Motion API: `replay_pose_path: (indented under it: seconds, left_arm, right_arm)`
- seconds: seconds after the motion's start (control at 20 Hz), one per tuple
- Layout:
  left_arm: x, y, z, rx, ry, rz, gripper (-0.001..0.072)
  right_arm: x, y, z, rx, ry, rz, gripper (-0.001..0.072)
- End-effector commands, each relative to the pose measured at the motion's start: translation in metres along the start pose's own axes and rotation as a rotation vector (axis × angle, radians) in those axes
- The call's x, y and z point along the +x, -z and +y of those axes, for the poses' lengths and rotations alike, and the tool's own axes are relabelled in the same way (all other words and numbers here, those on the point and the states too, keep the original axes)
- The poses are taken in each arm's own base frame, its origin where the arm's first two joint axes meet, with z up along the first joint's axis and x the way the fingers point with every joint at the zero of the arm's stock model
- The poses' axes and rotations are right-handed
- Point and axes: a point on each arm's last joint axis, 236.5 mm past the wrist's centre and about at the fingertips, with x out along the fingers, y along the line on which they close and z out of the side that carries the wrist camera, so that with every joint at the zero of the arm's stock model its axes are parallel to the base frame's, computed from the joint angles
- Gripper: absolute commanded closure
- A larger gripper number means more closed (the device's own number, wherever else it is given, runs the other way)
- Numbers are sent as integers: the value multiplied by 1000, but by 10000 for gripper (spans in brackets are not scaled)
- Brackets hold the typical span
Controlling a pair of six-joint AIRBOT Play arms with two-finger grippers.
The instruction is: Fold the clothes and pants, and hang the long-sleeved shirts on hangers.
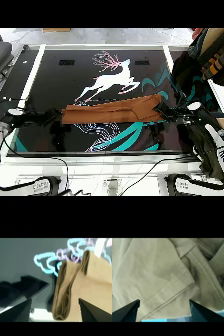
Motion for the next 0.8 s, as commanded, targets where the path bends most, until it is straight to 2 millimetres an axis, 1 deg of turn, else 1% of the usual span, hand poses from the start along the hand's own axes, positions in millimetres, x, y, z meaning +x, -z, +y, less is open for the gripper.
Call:
replay_pose_path:
  seconds: [0.0,0.15,0.25,0.3,0.35,0.4,0.45,0.5,0.55,0.6,0.65,0.75]
  left_arm:
    - [20,18,-13,11,98,91,66]
    - [34,24,-30,78,129,103,67]
    - [45,26,-39,113,115,102,68]
    - [50,27,-44,134,109,99,80]
    - [54,29,-50,154,106,98,180]
    - [57,32,-56,173,107,101,324]
    - [59,35,-62,188,111,108,481]
    - [59,35,-67,201,116,110,669]
    - [58,31,-71,209,122,103,694]
    - [54,26,-78,222,140,105,694]
    - [46,19,-87,237,164,105,694]
    - [25,2,-106,278,212,89,694]
  right_arm:
    - [-1,4,0,-1,-2,19,29]
    - [-1,5,3,-34,-9,23,30]
    - [-5,2,10,-129,-24,29,32]
    - [-8,0,16,-166,-35,29,32]
    - [-12,-4,22,-192,-46,27,32]
    - [-16,-9,28,-214,-56,22,32]
    - [-21,-15,36,-226,-67,14,31]
    - [-27,-22,43,-241,-77,2,32]
    - [-32,-28,50,-254,-86,-11,39]
    - [-38,-33,58,-264,-100,-19,134]
    - [-44,-38,69,-269,-124,-27,282]
    - [-53,-45,90,-281,-170,-46,468]
